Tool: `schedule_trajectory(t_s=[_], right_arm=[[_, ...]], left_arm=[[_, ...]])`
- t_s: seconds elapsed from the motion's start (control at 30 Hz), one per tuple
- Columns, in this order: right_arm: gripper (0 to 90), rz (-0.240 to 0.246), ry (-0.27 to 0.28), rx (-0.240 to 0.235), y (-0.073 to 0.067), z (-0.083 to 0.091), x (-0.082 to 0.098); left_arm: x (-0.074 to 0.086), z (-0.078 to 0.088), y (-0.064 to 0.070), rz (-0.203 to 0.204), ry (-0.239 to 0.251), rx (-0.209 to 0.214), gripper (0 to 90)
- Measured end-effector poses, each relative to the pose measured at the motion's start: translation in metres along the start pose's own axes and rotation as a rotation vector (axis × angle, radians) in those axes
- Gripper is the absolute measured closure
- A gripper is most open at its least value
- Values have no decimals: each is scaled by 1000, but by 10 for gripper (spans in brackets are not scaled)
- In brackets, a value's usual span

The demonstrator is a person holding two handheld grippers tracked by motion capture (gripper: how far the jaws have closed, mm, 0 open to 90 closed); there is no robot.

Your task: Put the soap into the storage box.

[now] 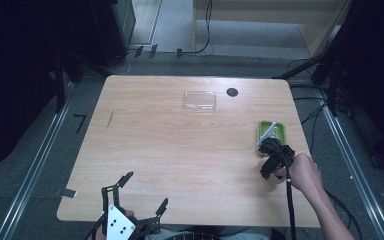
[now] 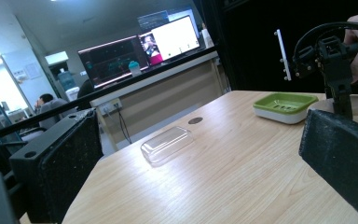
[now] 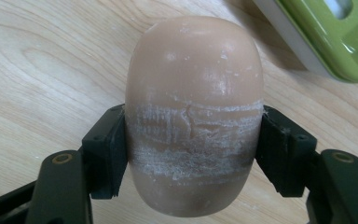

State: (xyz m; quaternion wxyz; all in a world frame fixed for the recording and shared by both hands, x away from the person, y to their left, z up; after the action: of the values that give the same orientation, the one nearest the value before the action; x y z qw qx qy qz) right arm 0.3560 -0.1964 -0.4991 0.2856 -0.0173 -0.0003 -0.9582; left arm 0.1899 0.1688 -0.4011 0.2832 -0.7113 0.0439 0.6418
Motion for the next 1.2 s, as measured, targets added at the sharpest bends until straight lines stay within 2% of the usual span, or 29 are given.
schedule_trajectory(t_s=[0.17,0.63,1.2], right_arm=[[334,-11,-9,4,4,1,2],[334,-74,27,7,15,11,4],[334,-101,62,25,26,22,-1]], left_arm=[[0,0,0,0,0,-1,0],[0,0,0,0,-1,0,0],[0,0,0,-2,-2,1,0]])
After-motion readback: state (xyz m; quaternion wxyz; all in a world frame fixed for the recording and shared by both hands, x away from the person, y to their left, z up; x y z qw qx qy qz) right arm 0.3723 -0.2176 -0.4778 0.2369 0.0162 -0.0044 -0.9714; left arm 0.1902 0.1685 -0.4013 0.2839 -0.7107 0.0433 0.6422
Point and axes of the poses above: each handheld gripper's, and its own axes: z roughly backward along the jaws, x roughly out of its underside, y roughly to its right, the point moved 6 cm from there along -z, roughly forward along the jaws, and after that the axes turned 3 degrees about -x, right-handed, at the moved point
